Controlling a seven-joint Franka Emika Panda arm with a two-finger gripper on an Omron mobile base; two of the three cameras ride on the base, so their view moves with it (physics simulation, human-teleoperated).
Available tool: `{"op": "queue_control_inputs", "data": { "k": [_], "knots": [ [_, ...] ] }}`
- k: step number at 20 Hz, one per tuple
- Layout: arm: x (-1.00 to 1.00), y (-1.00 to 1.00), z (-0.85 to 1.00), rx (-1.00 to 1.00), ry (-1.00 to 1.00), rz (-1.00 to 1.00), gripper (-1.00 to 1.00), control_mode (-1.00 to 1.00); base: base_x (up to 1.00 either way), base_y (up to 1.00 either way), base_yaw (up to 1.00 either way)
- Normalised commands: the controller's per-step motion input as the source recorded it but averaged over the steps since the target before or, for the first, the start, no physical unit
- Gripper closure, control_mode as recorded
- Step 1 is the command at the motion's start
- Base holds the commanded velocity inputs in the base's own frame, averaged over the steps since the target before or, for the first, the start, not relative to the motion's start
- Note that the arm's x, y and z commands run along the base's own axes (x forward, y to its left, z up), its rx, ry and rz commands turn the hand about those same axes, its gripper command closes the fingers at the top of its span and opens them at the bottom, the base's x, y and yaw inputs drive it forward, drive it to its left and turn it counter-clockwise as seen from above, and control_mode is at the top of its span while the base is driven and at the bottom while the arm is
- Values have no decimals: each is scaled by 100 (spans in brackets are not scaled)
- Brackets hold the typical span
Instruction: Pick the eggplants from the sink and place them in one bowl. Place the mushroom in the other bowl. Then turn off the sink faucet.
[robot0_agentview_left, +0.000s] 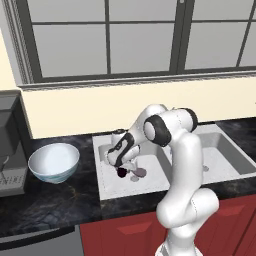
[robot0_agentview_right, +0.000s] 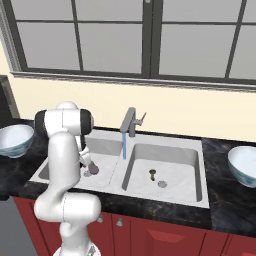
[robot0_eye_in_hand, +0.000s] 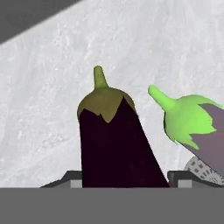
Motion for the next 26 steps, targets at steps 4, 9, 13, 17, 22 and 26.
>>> {"op": "queue_control_inputs", "data": {
  "k": [4, 9, 13, 17, 22, 26],
  "knots": [
    [-10, 2, 58, 4, -33, 0, 100, -100, 0, 0, 0],
    [-47, 0, 73, 17, -20, 0, 100, -100, 0, 0, 0],
    [-52, 0, 89, 11, -16, 5, 100, -100, 0, 0, 0],
    [-31, 0, 100, 0, -29, 11, 100, -100, 0, 0, 0],
    [-21, 4, 99, 0, -20, 17, 100, -100, 0, 0, 0],
    [-29, 0, 88, 0, -3, 25, 100, -100, 0, 0, 0]
  ]
}}
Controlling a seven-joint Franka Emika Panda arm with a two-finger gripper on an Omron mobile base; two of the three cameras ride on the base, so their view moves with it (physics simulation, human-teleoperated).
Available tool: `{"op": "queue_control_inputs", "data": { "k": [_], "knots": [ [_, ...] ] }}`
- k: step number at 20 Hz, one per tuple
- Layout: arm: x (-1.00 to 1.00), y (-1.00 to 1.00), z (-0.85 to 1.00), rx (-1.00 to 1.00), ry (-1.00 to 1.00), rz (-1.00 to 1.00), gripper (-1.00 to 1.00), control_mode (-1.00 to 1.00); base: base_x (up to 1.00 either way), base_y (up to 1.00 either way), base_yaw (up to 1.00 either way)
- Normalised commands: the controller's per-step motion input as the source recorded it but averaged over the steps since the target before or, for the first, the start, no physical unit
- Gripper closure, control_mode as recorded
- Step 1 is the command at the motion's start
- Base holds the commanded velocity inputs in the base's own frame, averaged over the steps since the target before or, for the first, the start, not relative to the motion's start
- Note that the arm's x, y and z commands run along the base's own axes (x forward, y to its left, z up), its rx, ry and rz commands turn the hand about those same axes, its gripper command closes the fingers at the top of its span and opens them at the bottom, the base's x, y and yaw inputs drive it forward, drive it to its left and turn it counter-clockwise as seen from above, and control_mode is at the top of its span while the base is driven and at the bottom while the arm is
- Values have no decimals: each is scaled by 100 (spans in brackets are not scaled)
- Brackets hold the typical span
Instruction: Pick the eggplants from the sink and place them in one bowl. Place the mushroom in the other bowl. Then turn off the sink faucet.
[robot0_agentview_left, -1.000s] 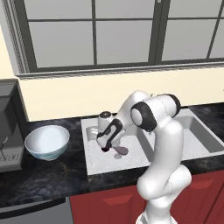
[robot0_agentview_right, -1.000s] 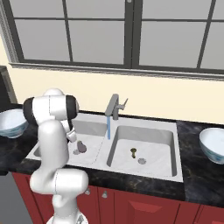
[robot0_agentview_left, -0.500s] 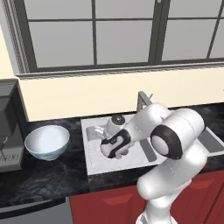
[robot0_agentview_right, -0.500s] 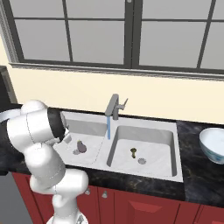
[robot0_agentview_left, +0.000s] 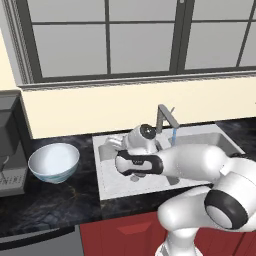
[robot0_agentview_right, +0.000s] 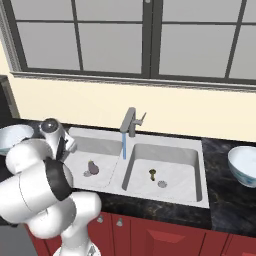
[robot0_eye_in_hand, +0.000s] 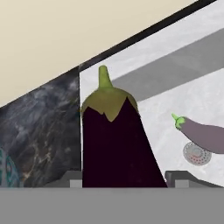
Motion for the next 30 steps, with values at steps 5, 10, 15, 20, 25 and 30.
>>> {"op": "queue_control_inputs", "data": {
  "k": [5, 10, 15, 20, 25, 30],
  "knots": [
    [-28, 3, 71, 1, 3, 12, 100, -100, 0, 0, 0],
    [-8, 24, 76, 1, 8, 0, 100, -100, 0, 0, 0],
    [0, 36, 75, 0, 22, 3, 100, -100, 0, 0, 0],
    [-1, 26, 21, 0, 15, 16, 100, -100, 0, 0, 0],
    [-6, 32, -28, 0, 0, 2, 100, -100, 0, 0, 0],
    [0, 58, -24, 0, -5, 0, 100, -100, 0, 0, 0]
  ]
}}
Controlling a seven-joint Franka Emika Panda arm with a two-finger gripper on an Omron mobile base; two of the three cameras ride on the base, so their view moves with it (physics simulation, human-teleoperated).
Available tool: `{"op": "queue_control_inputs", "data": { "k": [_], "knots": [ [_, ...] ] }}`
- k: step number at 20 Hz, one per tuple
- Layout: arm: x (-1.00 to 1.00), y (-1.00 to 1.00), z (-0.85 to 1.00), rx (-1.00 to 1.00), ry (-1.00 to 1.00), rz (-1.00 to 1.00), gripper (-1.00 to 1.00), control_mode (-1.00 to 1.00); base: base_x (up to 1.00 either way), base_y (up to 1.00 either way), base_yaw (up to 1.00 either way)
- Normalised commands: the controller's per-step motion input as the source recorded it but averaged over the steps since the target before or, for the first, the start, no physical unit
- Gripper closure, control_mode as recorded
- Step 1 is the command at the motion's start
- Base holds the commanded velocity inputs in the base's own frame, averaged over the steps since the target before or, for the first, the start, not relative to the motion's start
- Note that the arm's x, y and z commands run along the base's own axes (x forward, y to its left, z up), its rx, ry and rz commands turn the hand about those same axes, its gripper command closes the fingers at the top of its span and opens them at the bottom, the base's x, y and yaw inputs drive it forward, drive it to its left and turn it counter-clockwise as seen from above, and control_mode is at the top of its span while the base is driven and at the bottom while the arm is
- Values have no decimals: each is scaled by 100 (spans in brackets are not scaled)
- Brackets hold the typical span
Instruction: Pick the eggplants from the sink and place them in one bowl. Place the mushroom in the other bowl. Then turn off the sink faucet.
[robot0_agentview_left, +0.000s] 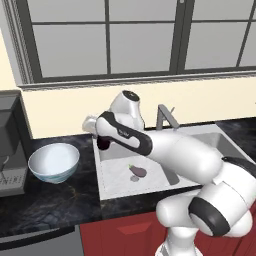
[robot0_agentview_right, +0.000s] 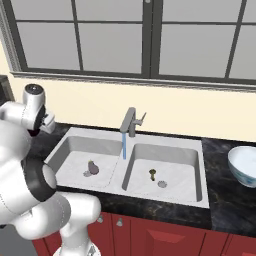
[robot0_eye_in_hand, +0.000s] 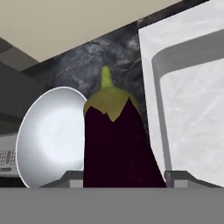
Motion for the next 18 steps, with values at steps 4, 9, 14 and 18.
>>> {"op": "queue_control_inputs", "data": {
  "k": [4, 9, 14, 18],
  "knots": [
    [-4, 45, 1, 0, -3, 1, 100, -100, 0, 0, 0],
    [0, 55, 3, 0, 0, 0, 100, -100, 0, 0, 0],
    [0, 50, 2, 0, 0, 0, 100, -100, 0, 0, 0],
    [0, 40, -14, -4, 0, 0, 100, -100, 0, 0, 0]
  ]
}}
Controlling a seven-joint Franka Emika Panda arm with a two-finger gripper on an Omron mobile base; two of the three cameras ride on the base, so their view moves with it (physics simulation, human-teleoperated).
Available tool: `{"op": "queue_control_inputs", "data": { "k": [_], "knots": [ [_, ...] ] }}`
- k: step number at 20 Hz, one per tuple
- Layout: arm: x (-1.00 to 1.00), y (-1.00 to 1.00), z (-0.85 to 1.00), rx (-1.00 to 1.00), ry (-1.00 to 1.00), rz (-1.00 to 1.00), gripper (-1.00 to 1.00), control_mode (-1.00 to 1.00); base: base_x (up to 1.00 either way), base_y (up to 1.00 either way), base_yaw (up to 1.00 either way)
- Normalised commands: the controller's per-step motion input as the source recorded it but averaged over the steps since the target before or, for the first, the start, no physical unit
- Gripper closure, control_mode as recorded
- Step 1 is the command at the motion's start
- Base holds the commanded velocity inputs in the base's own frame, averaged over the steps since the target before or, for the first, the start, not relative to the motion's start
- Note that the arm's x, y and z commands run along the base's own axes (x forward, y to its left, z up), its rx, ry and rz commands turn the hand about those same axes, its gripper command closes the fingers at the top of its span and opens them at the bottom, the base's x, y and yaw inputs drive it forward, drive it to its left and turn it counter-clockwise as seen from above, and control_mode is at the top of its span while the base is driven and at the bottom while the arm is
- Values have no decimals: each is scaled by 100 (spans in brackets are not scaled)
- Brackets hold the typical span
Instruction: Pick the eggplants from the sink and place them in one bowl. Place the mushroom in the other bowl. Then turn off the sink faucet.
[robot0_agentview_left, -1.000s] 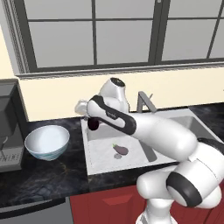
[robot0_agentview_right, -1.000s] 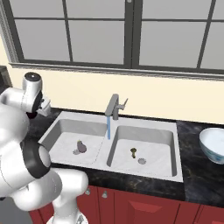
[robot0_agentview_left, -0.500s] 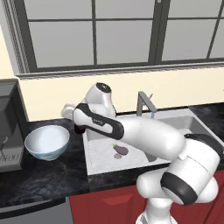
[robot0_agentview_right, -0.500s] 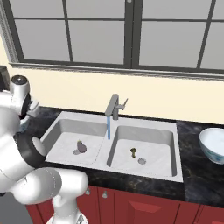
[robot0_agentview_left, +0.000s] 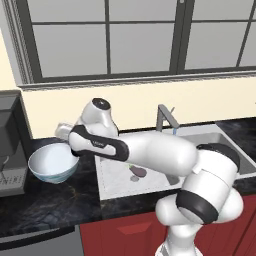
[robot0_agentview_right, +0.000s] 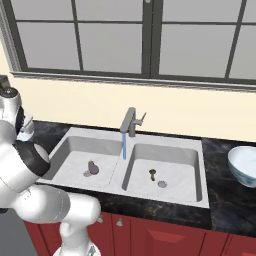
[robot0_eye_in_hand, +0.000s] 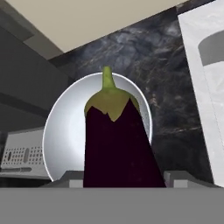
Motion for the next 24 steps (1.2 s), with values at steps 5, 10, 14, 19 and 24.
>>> {"op": "queue_control_inputs", "data": {
  "k": [5, 10, 14, 19, 24],
  "knots": [
    [12, 40, -36, -6, 0, 0, 100, -100, 0, 0, 0],
    [23, 25, -26, 0, 3, 0, 100, -100, 0, 0, 0],
    [32, 20, -33, 0, 2, 0, 100, -100, 0, 0, 0],
    [22, 17, -39, -2, 5, 0, 100, -100, 0, 0, 0],
    [15, 27, -11, -2, 10, 0, 100, -100, 0, 0, 0]
  ]
}}
